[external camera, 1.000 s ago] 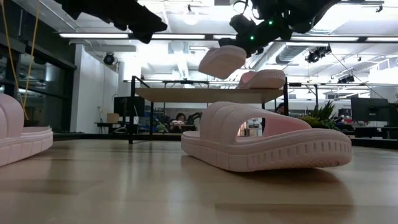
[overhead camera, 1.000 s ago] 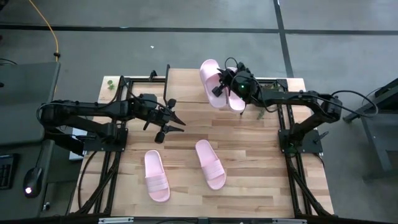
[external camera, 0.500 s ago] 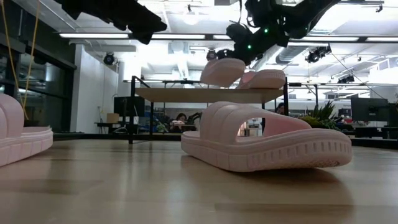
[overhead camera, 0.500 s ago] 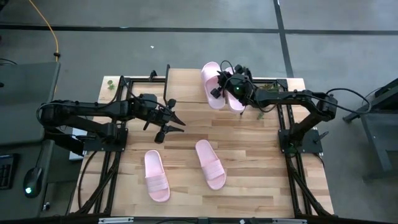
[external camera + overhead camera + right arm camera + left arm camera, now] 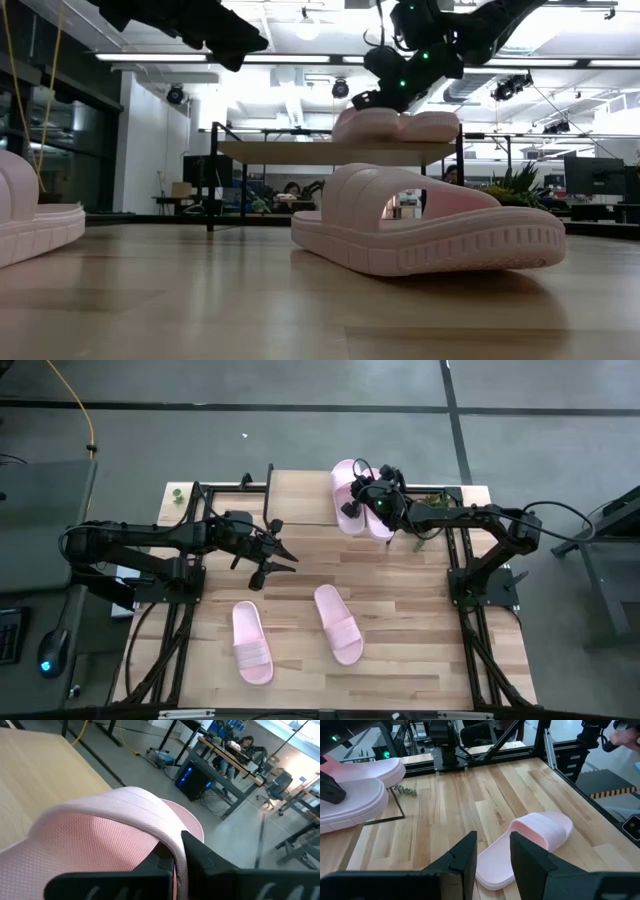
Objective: Pick and place slides into the shelf
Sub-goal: Put the pink slide on the shelf
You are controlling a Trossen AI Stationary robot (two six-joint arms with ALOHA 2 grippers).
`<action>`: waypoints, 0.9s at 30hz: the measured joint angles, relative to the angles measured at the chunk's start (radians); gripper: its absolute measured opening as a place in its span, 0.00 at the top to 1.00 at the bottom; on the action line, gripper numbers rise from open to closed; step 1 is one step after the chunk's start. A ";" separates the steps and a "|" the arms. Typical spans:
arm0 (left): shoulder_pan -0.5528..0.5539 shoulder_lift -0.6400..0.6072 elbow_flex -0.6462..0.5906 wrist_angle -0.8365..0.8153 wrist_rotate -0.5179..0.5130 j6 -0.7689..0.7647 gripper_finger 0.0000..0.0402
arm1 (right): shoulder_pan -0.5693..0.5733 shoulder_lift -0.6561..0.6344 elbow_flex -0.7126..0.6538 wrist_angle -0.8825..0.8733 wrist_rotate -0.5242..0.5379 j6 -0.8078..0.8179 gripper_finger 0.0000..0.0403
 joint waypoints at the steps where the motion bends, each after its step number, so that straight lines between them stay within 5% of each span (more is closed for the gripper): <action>1: 0.000 0.000 0.000 0.000 0.000 0.000 0.75 | 0.000 -0.001 0.001 -0.007 0.009 -0.004 1.00; 27: 0.000 0.000 0.000 -0.001 -0.002 -0.007 0.75 | 0.001 -0.002 0.001 -0.048 0.040 -0.014 0.98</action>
